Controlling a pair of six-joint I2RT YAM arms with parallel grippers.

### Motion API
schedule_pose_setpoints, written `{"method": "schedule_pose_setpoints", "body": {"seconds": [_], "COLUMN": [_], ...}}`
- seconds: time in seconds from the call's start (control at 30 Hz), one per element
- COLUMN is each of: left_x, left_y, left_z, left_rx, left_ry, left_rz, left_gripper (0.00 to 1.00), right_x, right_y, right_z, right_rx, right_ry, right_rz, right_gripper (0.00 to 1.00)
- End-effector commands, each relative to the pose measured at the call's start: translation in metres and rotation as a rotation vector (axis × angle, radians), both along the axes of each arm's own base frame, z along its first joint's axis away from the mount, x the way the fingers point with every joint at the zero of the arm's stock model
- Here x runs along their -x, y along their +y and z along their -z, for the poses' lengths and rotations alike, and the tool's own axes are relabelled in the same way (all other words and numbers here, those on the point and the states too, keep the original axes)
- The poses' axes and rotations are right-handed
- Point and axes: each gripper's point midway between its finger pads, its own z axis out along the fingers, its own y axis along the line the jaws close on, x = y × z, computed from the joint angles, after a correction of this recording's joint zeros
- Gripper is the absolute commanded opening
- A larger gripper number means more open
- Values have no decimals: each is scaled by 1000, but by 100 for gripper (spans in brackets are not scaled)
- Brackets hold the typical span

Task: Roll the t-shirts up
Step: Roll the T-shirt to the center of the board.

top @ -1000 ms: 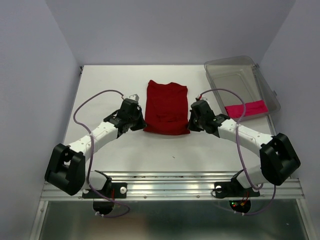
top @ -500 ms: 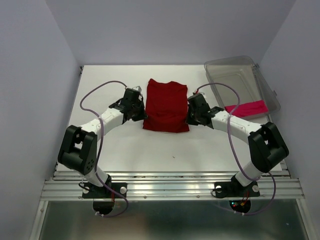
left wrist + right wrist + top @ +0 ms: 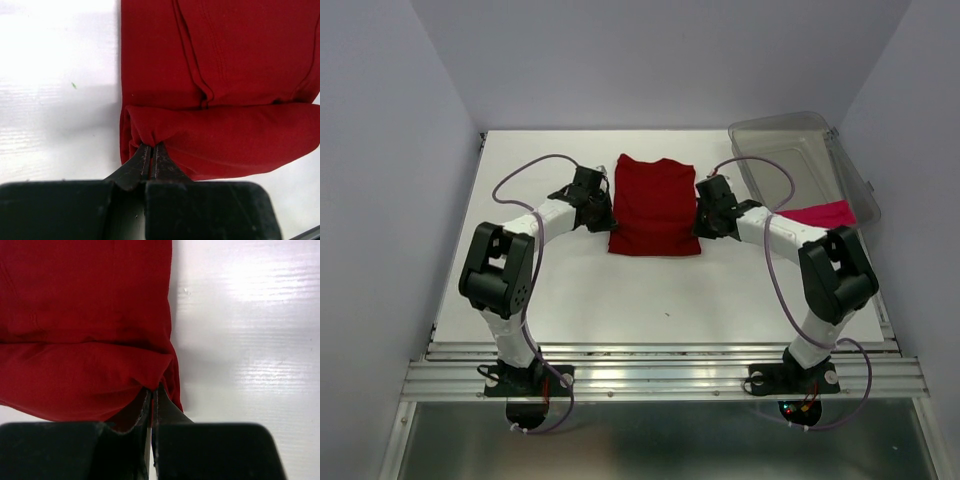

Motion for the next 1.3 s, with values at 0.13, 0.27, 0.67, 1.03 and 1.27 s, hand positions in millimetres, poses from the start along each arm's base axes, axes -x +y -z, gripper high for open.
{"method": "schedule_pose_setpoints", "body": {"seconds": [0.13, 0.27, 0.67, 1.03, 1.27], "left_x": [-35, -41, -33, -14, -29], "left_y": [0, 2, 21, -37, -47], "left_z": [-10, -16, -88, -64, -37], "left_rx": [-12, -14, -62, 81, 78], "left_ry": [-56, -60, -207, -124, -96], "left_rz": [-6, -23, -86, 25, 28], "left_gripper": [0, 27, 50, 33, 33], "right_x": [-34, -44, -14, -31, -57], "right_y": [-5, -9, 10, 32, 19], "right_z": [3, -8, -69, -40, -11], "right_rx": [13, 18, -50, -60, 18], "right_ry": [-19, -49, -124, -76, -56], "right_rz": [20, 37, -34, -50, -17], "right_gripper": [2, 27, 47, 16, 15]}}
